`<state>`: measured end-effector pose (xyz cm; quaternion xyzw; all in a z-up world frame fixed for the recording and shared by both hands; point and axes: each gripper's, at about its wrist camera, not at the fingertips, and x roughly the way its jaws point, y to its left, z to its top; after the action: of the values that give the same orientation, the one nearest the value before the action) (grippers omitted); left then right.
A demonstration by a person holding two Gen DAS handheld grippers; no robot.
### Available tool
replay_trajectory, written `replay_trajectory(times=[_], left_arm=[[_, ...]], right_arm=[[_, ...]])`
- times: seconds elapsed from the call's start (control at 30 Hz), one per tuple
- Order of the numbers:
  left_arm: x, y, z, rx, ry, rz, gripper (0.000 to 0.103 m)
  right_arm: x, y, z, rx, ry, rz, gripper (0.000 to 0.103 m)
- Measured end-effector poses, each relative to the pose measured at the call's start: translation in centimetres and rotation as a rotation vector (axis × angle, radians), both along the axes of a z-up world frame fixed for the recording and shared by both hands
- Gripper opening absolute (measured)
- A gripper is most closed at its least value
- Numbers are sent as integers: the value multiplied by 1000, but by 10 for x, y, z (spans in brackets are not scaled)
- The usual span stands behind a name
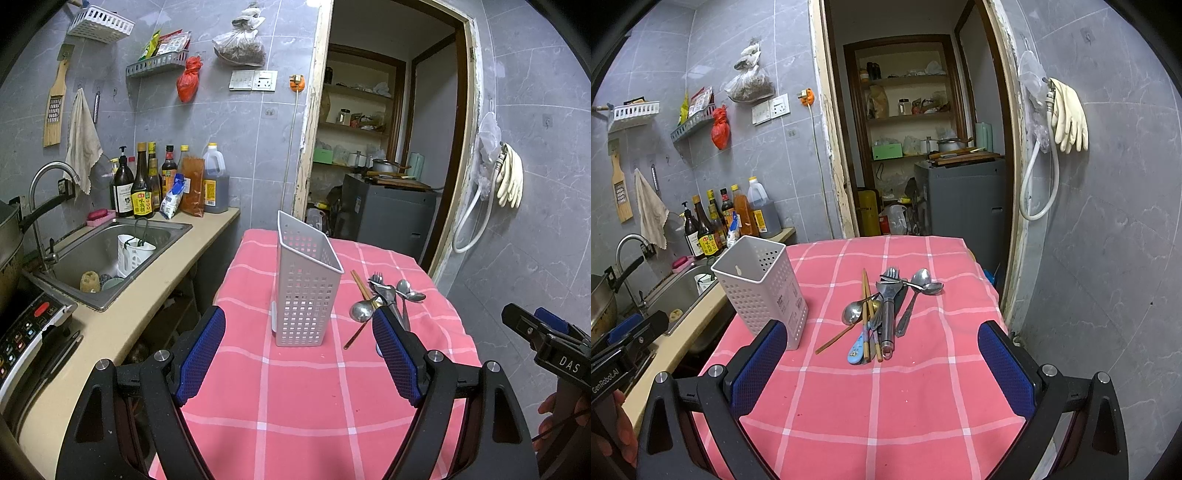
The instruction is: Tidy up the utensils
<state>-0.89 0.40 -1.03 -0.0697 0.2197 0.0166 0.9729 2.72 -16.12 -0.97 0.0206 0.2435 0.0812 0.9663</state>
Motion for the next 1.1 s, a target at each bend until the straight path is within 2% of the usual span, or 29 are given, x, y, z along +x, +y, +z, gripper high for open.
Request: replay_trajectory(times=[0.43, 1.1], left_arm=[[2, -1, 1, 2, 1, 0, 77], [-8, 6, -19, 20, 33, 3, 77]], right_arm=[[0, 1, -1, 2, 4, 0, 103], [-3, 3, -8, 3, 19, -6, 103]])
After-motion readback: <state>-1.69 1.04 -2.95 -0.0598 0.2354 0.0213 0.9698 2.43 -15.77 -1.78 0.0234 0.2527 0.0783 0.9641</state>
